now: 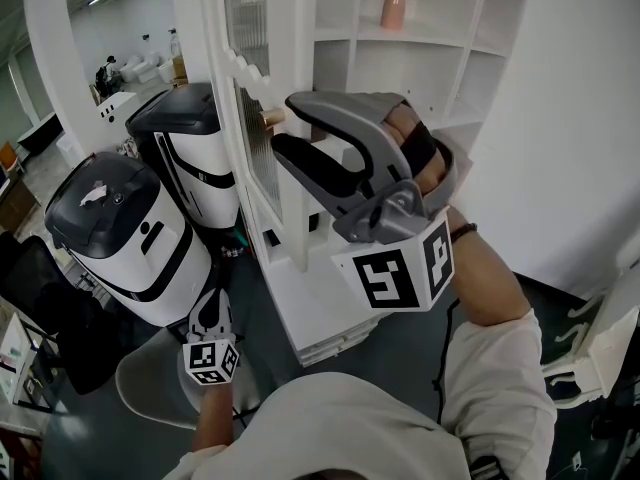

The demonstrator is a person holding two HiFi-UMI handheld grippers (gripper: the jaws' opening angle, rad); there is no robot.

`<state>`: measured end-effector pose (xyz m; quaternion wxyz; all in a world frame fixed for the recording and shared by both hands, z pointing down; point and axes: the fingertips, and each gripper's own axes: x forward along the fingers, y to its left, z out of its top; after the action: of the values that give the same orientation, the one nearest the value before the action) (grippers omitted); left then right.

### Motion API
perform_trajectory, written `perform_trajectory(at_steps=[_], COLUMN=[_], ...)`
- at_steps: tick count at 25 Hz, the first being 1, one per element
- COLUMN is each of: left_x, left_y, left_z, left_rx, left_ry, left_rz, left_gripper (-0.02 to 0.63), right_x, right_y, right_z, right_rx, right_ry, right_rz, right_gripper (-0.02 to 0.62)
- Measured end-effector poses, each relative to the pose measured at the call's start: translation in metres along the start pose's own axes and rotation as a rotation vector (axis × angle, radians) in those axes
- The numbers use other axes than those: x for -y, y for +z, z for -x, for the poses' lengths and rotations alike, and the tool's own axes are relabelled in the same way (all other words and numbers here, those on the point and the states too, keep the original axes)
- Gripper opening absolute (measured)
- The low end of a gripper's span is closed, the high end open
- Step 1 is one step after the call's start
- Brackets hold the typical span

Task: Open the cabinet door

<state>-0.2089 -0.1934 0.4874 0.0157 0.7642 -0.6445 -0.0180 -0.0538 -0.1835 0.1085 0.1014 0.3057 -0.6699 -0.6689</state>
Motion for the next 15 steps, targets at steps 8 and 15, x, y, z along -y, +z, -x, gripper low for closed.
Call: perform_trajectory(at_steps=[8,15], left_x=[-0.001,0.003], left_y=[0.001,0.003], left_z=[0.001,0.001], left_rx=[0.003,0.003], left_ry=[0.003,0.000], left_rz=[0.003,-0.003], left_gripper=[-0.002,-0.002], right_x=[0.004,0.012], right_y=[0.017,0.015], right_z=[0.005,0.012], right_rx=[0.047,0.063], right_ry=[0.006,0.005], right_rz=[-0.028,-0.077], right_gripper=[0.210,0.210])
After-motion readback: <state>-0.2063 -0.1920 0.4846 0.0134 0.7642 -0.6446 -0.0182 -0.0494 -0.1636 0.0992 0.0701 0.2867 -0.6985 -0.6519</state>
